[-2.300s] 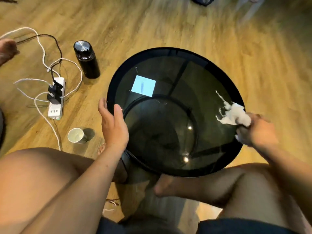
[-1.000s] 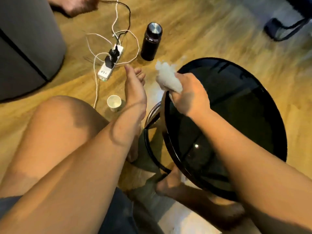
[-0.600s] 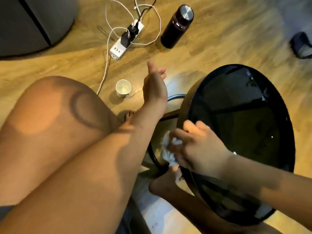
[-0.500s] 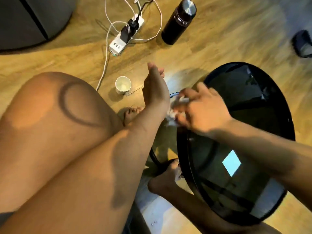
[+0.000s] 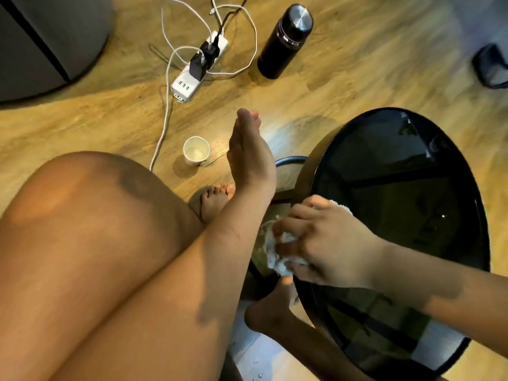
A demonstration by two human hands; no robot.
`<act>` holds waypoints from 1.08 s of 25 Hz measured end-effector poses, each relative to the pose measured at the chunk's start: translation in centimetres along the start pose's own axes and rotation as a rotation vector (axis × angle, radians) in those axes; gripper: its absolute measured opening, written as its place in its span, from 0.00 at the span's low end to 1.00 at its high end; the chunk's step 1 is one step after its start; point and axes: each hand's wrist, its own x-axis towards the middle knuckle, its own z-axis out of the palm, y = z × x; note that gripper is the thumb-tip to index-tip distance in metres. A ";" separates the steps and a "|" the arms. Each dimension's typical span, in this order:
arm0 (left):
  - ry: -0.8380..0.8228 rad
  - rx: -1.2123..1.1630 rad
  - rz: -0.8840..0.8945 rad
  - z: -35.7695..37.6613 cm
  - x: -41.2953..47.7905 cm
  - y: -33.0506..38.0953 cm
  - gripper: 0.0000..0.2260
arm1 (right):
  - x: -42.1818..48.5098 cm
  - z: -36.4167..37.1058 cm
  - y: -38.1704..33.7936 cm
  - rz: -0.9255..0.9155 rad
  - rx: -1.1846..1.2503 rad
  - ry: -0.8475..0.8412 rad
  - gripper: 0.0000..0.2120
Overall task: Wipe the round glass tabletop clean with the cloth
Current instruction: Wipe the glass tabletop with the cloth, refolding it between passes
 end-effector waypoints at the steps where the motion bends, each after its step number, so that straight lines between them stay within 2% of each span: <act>1: -0.017 -0.011 -0.001 0.1 0.0 -0.2 0.24 | 0.4 0.0 2.0 0.028 -0.014 0.079 0.16; 2: -0.057 0.006 0.007 0.4 -0.3 -0.3 0.25 | 1.2 -0.2 4.4 0.117 -0.034 0.150 0.17; 4: -0.206 0.155 0.101 0.9 -1.9 -0.8 0.27 | 3.6 -1.3 9.9 0.439 -0.004 0.252 0.19; 7: -0.496 0.465 0.353 2.4 -4.6 -2.1 0.26 | 3.5 -1.7 18.8 0.923 0.211 0.237 0.18; 9: -0.584 0.641 0.478 3.3 -5.4 -3.3 0.27 | 1.3 -0.6 23.3 1.137 0.367 0.235 0.18; 13: -0.558 0.932 0.677 3.8 -5.4 -5.0 0.30 | -3.8 4.5 30.3 1.346 0.550 0.357 0.24; 16: -0.590 1.146 0.724 3.6 -5.8 -4.8 0.30 | -10.6 9.4 32.2 1.521 0.686 0.415 0.27; 19: -0.564 1.153 0.740 4.1 -5.5 -4.4 0.29 | -17.0 14.4 30.8 1.627 0.813 0.483 0.29; 23: -0.552 1.153 0.751 4.1 -5.9 -4.4 0.28 | -22.9 18.8 26.8 1.645 1.142 0.593 0.40; 25: -0.547 1.163 0.764 4.2 -6.1 -4.2 0.28 | -26.0 21.2 23.5 1.687 1.213 0.593 0.37; 27: -0.519 1.160 0.765 4.5 -6.1 -4.1 0.27 | -28.5 23.7 19.7 1.781 1.141 0.575 0.31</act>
